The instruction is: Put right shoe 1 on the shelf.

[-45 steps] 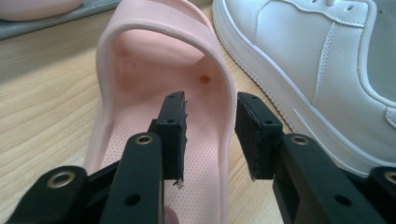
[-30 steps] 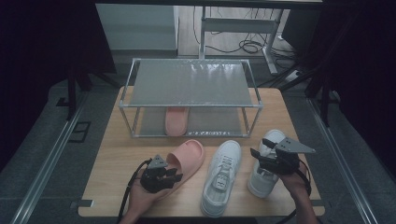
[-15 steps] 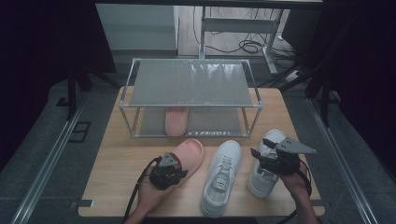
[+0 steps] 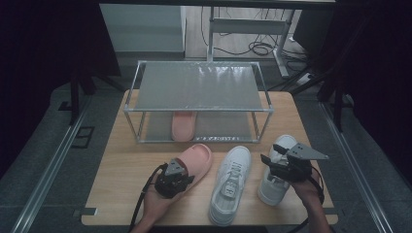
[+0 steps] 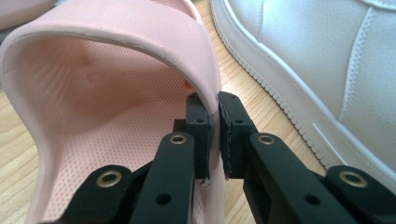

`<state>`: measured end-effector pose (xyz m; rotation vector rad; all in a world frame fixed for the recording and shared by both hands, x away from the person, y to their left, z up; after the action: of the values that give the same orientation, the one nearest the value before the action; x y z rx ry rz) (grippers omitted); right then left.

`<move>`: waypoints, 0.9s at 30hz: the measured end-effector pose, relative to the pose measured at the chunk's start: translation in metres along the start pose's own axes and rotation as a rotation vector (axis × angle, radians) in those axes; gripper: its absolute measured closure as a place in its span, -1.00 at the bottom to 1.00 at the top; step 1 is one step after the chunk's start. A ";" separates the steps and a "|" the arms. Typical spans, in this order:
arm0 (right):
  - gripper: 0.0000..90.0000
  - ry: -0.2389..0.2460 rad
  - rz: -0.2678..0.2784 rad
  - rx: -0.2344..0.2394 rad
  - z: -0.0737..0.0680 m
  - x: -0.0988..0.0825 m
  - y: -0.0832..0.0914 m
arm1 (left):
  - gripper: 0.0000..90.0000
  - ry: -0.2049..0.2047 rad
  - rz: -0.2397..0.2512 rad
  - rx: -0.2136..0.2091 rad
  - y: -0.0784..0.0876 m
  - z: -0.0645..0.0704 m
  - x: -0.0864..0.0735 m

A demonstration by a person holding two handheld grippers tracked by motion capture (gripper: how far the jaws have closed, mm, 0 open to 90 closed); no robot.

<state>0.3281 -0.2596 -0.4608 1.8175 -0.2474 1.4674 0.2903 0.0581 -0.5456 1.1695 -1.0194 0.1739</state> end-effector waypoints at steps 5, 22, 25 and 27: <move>-0.14 -0.001 0.000 0.000 0.001 -0.001 -0.001 | 0.87 0.016 0.022 0.005 0.004 -0.001 0.003; -0.14 -0.002 0.011 -0.008 0.002 0.001 0.003 | 0.86 0.044 0.081 -0.015 -0.011 0.009 0.048; -0.13 -0.004 0.011 -0.008 0.003 0.001 0.004 | 0.86 0.041 0.079 -0.006 -0.019 0.010 0.058; -0.13 -0.005 0.012 -0.010 0.003 0.001 0.004 | 0.86 0.042 0.076 0.000 -0.025 0.010 0.064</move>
<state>0.3284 -0.2646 -0.4586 1.8152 -0.2684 1.4679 0.3353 0.0149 -0.5156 1.1231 -1.0276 0.2572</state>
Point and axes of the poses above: each handheld gripper's, and its own axes: y roughly backward along the jaws, x roughly out of its top, z roughly to its right, the point moved 6 cm from there along -y, roughly forward along the jaws, and after that the axes turned 12 degrees about x, right-handed, at the moved point
